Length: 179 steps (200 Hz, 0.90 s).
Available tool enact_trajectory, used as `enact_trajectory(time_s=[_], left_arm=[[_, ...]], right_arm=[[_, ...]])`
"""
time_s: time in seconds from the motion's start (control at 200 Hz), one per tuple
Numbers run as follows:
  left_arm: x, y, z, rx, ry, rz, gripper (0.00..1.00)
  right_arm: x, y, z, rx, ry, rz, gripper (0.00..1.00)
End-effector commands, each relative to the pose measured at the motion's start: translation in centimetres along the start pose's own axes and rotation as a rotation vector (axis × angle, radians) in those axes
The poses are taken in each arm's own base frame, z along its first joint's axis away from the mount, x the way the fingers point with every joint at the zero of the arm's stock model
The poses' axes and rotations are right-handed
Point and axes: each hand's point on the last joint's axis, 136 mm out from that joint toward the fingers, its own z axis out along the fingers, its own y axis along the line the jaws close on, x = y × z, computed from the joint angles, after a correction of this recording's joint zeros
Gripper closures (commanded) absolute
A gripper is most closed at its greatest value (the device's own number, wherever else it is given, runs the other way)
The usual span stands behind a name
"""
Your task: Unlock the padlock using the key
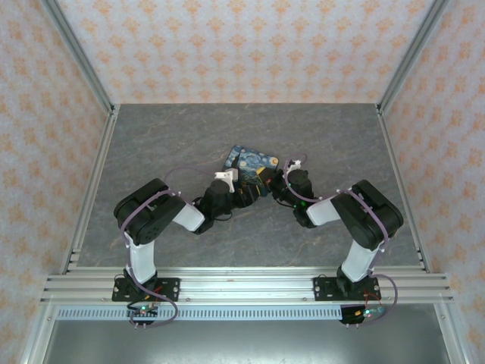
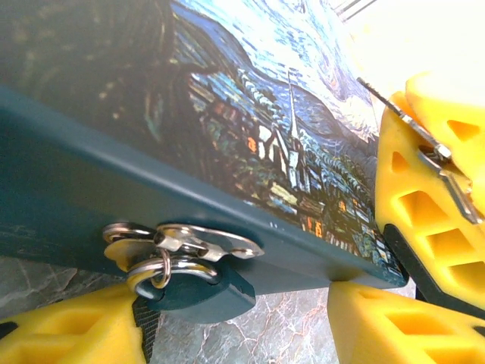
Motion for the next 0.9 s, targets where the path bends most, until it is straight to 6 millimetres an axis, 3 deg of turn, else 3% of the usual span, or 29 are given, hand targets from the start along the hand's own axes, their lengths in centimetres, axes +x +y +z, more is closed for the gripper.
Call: enact_trajectory(time_s=[0.0, 0.115, 0.29, 0.525, 0.891], left_arm=[[0.5, 2.8, 0.6, -0.077, 0.001, -0.058, 0.38], [0.6, 3.0, 1.0, -0.082, -0.001, -0.089, 0.36], [0.0, 1.1, 1.4, 0.005, -0.04, -0.137, 0.37], [-1.7, -1.4, 0.2, 0.102, -0.127, -0.218, 0.41], [-2.6, -0.5, -0.1, 0.103, -0.223, -0.317, 0.45]], right_arm=[[0.9, -2.3, 0.1, 0.069, 0.033, 0.011, 1.0], [0.9, -2.5, 0.1, 0.072, 0.034, 0.014, 1.0], [0.9, -2.8, 0.0, 0.075, 0.031, 0.016, 1.0], [1.0, -3.2, 0.0, 0.082, 0.029, 0.022, 1.0], [1.1, -3.4, 0.3, 0.083, 0.034, 0.027, 1.0]])
